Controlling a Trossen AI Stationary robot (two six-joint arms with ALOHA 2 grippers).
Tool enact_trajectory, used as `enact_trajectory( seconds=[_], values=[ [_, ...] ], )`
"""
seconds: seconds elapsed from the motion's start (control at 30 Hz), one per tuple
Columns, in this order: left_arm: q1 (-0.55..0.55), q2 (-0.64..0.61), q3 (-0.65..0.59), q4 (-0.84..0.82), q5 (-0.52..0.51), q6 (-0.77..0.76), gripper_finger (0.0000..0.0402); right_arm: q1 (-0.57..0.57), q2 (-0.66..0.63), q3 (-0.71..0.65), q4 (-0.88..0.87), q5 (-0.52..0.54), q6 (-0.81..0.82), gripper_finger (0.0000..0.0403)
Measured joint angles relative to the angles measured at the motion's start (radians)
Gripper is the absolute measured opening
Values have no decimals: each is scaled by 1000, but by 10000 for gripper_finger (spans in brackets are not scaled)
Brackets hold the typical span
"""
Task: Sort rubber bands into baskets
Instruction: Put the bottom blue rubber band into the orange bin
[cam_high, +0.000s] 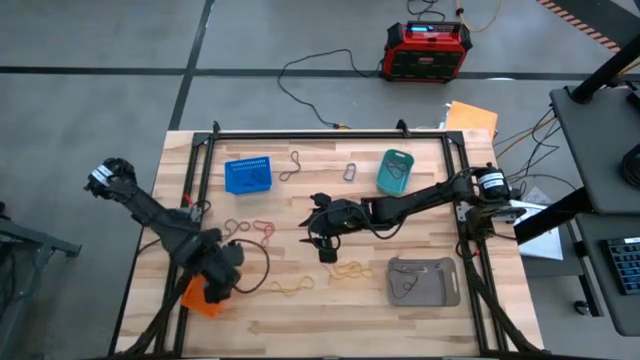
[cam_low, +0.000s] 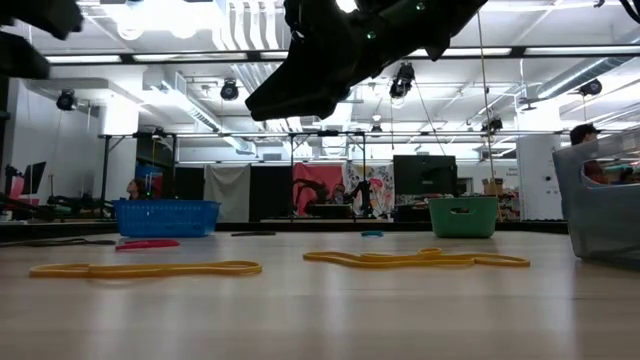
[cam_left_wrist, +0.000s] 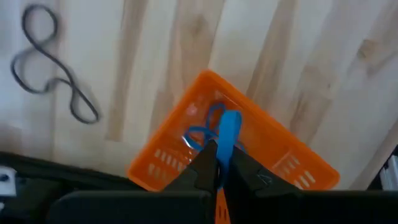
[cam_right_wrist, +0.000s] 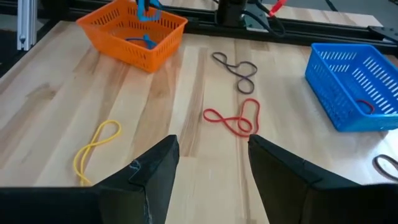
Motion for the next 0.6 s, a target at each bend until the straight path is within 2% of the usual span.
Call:
enact_trajectory(
  seconds=[0.3, 0.6],
  values=[
    [-126, -2, -29, 5, 3, -100, 0, 0, 2, -1, -1, 0, -16, 192],
    [-135, -21, -105, 24, 21, -158, 0, 0, 2, -2, -1, -3, -17, 192]
  ],
)
